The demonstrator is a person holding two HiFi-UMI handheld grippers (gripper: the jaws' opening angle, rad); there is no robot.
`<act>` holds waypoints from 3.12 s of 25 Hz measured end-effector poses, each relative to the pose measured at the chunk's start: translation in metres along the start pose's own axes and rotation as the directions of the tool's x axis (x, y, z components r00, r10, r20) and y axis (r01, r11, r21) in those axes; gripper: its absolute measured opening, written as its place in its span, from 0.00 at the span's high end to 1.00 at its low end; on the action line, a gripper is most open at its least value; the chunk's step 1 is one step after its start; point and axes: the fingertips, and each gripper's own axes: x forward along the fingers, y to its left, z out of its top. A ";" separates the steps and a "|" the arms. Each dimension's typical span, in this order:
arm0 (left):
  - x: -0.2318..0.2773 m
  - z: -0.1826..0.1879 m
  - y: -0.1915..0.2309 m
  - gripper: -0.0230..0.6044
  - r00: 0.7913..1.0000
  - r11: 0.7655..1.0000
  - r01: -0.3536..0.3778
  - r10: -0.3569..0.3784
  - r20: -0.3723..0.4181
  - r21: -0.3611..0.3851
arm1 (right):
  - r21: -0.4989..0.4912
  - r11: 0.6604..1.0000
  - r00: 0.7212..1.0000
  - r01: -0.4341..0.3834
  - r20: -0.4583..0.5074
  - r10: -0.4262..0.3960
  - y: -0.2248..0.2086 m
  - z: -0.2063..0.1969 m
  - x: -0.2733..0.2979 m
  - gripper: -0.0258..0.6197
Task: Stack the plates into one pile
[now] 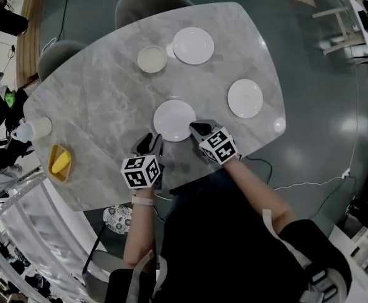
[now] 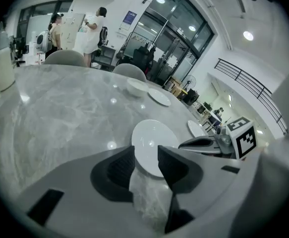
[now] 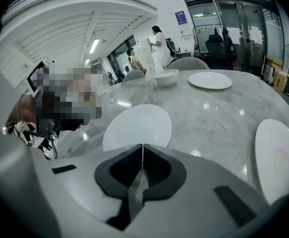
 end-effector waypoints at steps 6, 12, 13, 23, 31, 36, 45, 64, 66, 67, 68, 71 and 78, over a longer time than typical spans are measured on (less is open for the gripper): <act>0.009 0.001 0.004 0.64 0.999 0.999 -0.039 0.038 -0.013 -0.017 | -0.018 1.000 1.000 0.001 0.011 0.000 0.001 0.001 0.007 0.93; 0.016 -0.004 -0.005 0.63 0.999 0.997 -0.041 0.041 -0.007 -0.070 | -0.049 0.999 1.000 -0.004 -0.003 0.004 0.000 -0.005 0.008 0.93; 0.017 -0.004 -0.006 0.63 0.999 0.996 -0.039 0.038 -0.006 -0.074 | -0.052 0.999 1.000 -0.005 -0.006 0.005 0.000 -0.006 0.008 0.93; 0.020 -0.011 -0.010 0.85 0.994 0.991 -0.112 0.112 -0.011 -0.068 | -0.077 0.997 0.999 -0.030 -0.013 0.029 -0.003 -0.008 0.003 0.93; 0.013 -0.004 -0.030 0.90 0.995 0.991 -0.082 0.088 0.055 -0.111 | -0.008 1.000 0.999 -0.005 0.040 0.005 -0.007 -0.021 -0.029 0.93; 0.005 0.002 -0.045 0.92 0.991 0.988 -0.038 0.057 0.118 -0.152 | 0.025 0.998 0.995 0.050 0.087 -0.052 -0.010 -0.032 -0.059 0.93; -0.019 0.004 -0.084 0.94 0.973 0.972 0.072 -0.020 0.228 -0.223 | 0.122 0.979 0.972 0.161 0.154 -0.179 -0.003 -0.071 -0.128 0.93; 0.020 0.006 -0.198 0.94 0.949 0.931 0.268 -0.211 0.233 -0.249 | 0.247 0.927 0.928 0.282 0.174 -0.329 -0.057 -0.126 -0.227 0.93; 0.030 0.008 -0.211 0.94 0.950 0.926 0.274 -0.219 0.222 -0.260 | 0.249 0.927 0.928 0.280 0.177 -0.327 -0.070 -0.126 -0.236 0.93; 0.036 0.010 -0.217 0.94 0.951 0.925 0.273 -0.219 0.218 -0.264 | 0.249 0.928 0.928 0.278 0.179 -0.326 -0.078 -0.125 -0.240 0.93; 0.042 0.012 -0.221 0.94 0.952 0.925 0.272 -0.218 0.214 -0.267 | 0.249 0.928 0.928 0.277 0.180 -0.325 -0.085 -0.125 -0.244 0.93; 0.062 0.020 -0.235 0.94 0.954 0.920 0.268 -0.214 0.208 -0.284 | 0.256 0.928 0.930 0.271 0.177 -0.321 -0.110 -0.125 -0.252 0.93; 0.108 0.026 -0.263 0.94 0.967 0.920 0.238 -0.194 0.166 -0.311 | 0.265 0.930 0.939 0.253 0.166 -0.302 -0.163 -0.127 -0.266 0.93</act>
